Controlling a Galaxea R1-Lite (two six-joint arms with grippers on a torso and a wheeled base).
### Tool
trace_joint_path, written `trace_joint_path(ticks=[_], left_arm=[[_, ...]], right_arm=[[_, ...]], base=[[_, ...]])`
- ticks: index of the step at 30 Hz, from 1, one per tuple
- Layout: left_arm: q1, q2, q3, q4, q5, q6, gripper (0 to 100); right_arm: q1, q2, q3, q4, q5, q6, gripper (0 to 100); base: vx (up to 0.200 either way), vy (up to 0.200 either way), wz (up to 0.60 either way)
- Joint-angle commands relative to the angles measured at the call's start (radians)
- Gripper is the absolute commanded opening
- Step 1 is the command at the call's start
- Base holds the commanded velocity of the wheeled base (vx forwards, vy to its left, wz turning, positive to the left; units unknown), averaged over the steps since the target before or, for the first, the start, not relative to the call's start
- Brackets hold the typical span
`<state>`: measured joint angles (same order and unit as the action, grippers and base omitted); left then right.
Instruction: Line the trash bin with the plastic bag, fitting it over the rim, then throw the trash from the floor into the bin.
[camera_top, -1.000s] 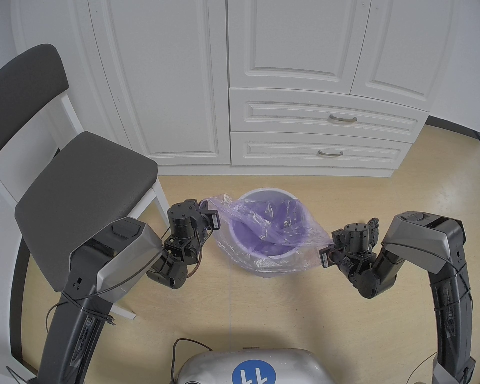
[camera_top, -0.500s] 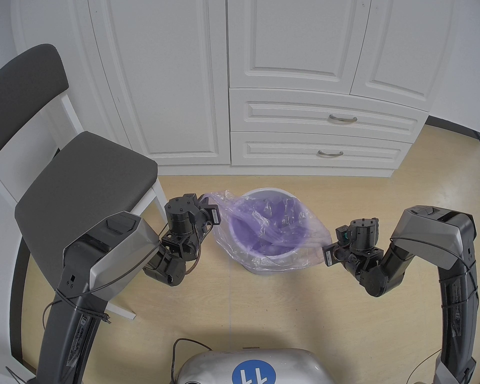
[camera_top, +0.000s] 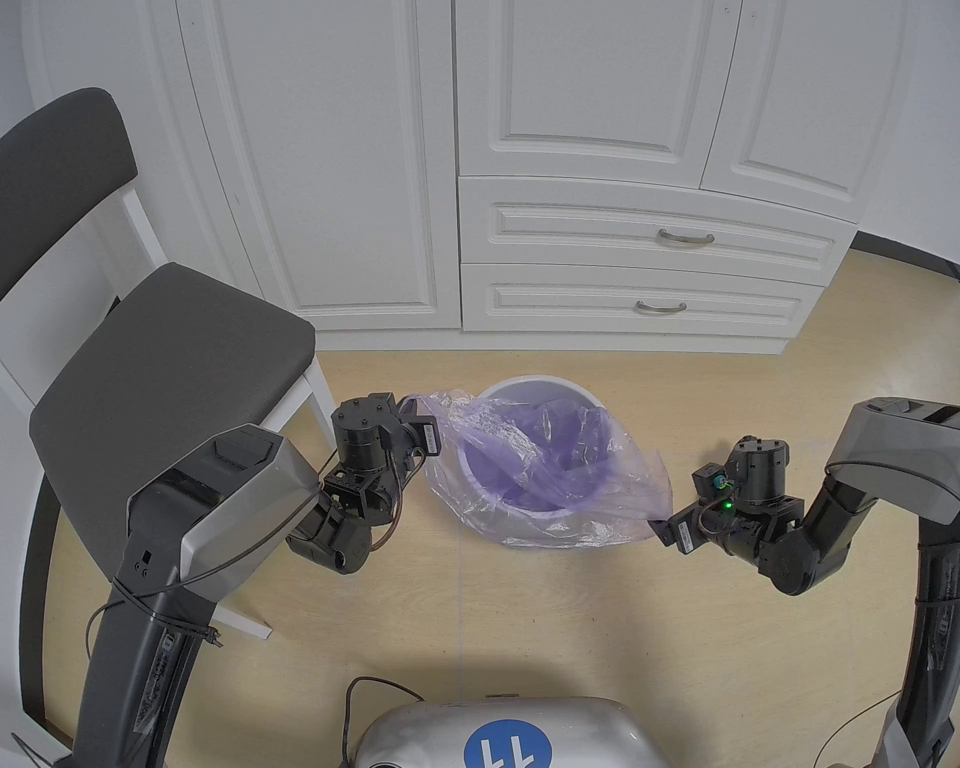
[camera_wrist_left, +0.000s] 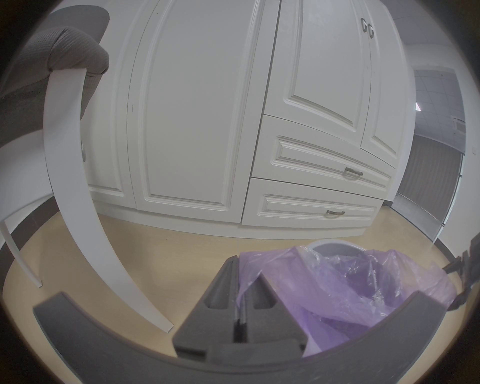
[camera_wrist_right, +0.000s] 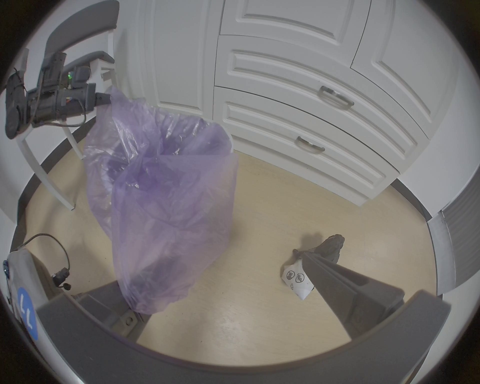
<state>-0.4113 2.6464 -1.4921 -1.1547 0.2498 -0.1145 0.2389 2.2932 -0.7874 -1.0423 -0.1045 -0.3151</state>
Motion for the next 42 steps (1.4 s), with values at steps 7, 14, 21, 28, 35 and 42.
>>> trace_joint_path(ticks=[7,14,21,28,35,42], left_arm=[[0.006,0.007,-0.004,0.007,-0.001,-0.001,0],[0.022,0.038,-0.039,0.035,-0.001,-0.001,0],[0.025,0.046,-0.051,0.036,0.000,-0.002,0],[0.025,0.046,-0.051,0.036,0.000,-0.002,0],[0.026,0.046,-0.051,0.036,0.000,-0.002,0],[0.026,0.043,-0.051,0.036,0.002,-0.002,0]], right_arm=[[-0.070,-0.072,0.040,0.024,0.072,-0.058,100],[-0.138,-0.021,-0.032,0.137,0.206,-0.058,100],[-0.198,-0.003,-0.058,0.189,0.379,-0.056,100],[-0.263,0.012,-0.067,0.219,0.589,-0.056,100],[-0.319,0.022,-0.065,0.214,0.804,-0.058,100],[-0.297,-0.021,-0.062,0.186,0.824,-0.041,100]], base=[[0.000,0.000,0.00],[0.000,0.000,0.00],[0.000,0.000,0.00],[0.000,0.000,0.00],[0.000,0.000,0.00],[0.000,0.000,0.00]])
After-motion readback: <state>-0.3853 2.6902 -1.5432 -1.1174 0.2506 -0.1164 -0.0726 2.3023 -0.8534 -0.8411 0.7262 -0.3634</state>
